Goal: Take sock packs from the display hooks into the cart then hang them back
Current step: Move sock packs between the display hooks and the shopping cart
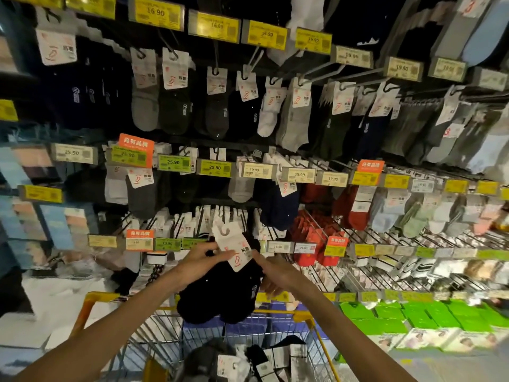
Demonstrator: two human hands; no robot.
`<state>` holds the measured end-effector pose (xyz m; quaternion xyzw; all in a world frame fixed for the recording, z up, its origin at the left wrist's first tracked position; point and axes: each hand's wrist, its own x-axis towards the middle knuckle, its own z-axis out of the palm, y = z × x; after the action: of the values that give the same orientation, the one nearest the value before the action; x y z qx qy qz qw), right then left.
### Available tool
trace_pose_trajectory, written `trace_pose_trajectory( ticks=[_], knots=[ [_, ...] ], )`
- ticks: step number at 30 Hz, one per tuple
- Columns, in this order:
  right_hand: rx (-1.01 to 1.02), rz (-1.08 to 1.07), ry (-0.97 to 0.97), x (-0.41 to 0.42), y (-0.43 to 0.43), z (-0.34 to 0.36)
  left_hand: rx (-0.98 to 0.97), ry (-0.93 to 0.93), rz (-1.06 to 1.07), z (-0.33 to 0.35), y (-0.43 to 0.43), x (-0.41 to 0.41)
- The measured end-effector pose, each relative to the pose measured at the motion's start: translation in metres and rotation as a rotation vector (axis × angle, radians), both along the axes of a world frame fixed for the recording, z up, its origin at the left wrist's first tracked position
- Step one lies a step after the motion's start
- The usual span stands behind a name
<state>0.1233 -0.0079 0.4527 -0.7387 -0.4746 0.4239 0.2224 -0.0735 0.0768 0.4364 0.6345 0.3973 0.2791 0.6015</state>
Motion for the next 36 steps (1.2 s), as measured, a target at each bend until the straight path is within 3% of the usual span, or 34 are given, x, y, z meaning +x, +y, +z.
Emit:
trace_pose_trajectory(
  ticks=[2, 5, 8, 16, 25, 36],
  knots=[
    [0.188, -0.061, -0.029, 0.006, 0.008, -0.006, 0.036, 0.026, -0.026, -0.001, 0.000, 0.002],
    [0.307, -0.106, 0.180, 0.007, 0.022, -0.012, 0.034, 0.008, -0.063, 0.000, -0.002, 0.005],
    [0.318, -0.165, 0.396, 0.002, 0.023, -0.004, 0.019, 0.008, -0.101, 0.009, -0.003, 0.004],
    [0.280, -0.086, 0.582, 0.000, 0.017, -0.003, -0.037, -0.015, -0.134, 0.020, -0.008, -0.005],
    [0.299, -0.295, 0.739, 0.001, 0.027, -0.019, -0.047, 0.029, -0.045, 0.000, 0.007, -0.037],
    [0.238, -0.344, 0.795, -0.028, 0.045, -0.028, -0.092, -0.034, 0.095, 0.004, 0.012, -0.070]
  ],
)
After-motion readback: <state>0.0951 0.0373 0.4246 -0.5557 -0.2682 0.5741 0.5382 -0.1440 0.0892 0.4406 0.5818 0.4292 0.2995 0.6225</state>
